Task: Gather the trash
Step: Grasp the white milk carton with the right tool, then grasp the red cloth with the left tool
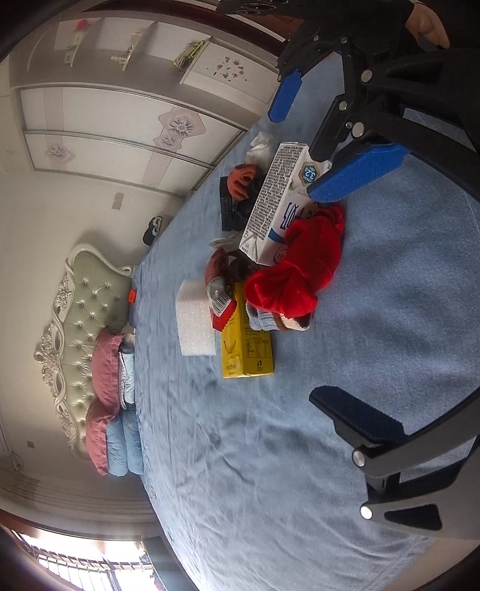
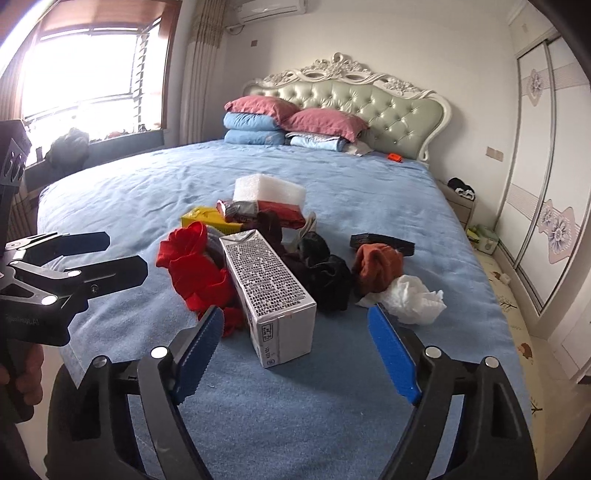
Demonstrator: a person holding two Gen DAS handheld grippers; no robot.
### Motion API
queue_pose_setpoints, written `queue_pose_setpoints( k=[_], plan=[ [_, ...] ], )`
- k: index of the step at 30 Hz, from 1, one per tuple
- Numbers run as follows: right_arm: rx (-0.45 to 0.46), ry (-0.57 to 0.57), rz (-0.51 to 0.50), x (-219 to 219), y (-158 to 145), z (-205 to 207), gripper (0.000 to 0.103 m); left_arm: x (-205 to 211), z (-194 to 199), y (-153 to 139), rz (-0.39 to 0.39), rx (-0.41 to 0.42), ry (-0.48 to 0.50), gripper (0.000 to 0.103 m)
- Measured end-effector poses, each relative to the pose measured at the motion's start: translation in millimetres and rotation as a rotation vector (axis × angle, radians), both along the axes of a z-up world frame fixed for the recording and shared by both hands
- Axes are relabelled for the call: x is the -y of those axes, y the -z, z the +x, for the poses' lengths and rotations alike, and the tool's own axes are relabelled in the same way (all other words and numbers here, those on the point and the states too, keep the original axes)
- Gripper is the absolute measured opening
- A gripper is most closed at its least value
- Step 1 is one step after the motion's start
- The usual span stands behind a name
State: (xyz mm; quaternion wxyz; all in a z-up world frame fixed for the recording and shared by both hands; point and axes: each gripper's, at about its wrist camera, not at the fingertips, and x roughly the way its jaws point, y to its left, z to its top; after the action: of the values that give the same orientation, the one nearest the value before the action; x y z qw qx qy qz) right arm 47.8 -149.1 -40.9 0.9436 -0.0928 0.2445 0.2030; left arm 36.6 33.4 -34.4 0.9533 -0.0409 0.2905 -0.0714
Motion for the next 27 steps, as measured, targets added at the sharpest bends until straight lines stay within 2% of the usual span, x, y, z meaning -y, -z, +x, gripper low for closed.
queue_pose_setpoints(
  k=[7, 8, 10, 12, 17, 21, 27],
  plan=[
    [-0.098, -0.06, -0.055, -9.8, 5.5, 31.3, 0.078, 3.7, 14.9, 8.5, 0.013, -0.036, 0.004, 0.1],
    [-0.111, -0.064, -0.058, -10.8, 6.6, 34.5, 0.074, 2.7, 17.6, 10.0, 0.01, -0.042, 0.001, 0.1],
    [-0.136, -0.082, -0.059, -12.8, 7.6, 36.5, 0.052, 0.9, 21.9, 11.7, 0.003, -0.051, -0.001, 0.099],
    [-0.135, -0.093, -0.045, -11.9, 6.4, 33.2, 0.046, 0.5, 25.0, 12.8, 0.002, -0.058, -0.004, 0.099],
    [-0.105, -0.095, -0.006, -0.9, -0.5, 22.5, 0.042, 6.1, 32.2, 14.4, -0.001, -0.079, 0.006, 0.099],
    [-0.067, -0.074, 0.039, 14.5, -9.3, 16.6, 0.04, 14.6, 44.4, 21.5, -0.049, -0.151, 0.005, 0.099],
    [-0.069, -0.083, 0.052, 26.0, -7.3, 8.4, 0.039, 25.9, 62.0, 29.7, -0.003, -0.183, -0.072, 0.099]
  ],
)
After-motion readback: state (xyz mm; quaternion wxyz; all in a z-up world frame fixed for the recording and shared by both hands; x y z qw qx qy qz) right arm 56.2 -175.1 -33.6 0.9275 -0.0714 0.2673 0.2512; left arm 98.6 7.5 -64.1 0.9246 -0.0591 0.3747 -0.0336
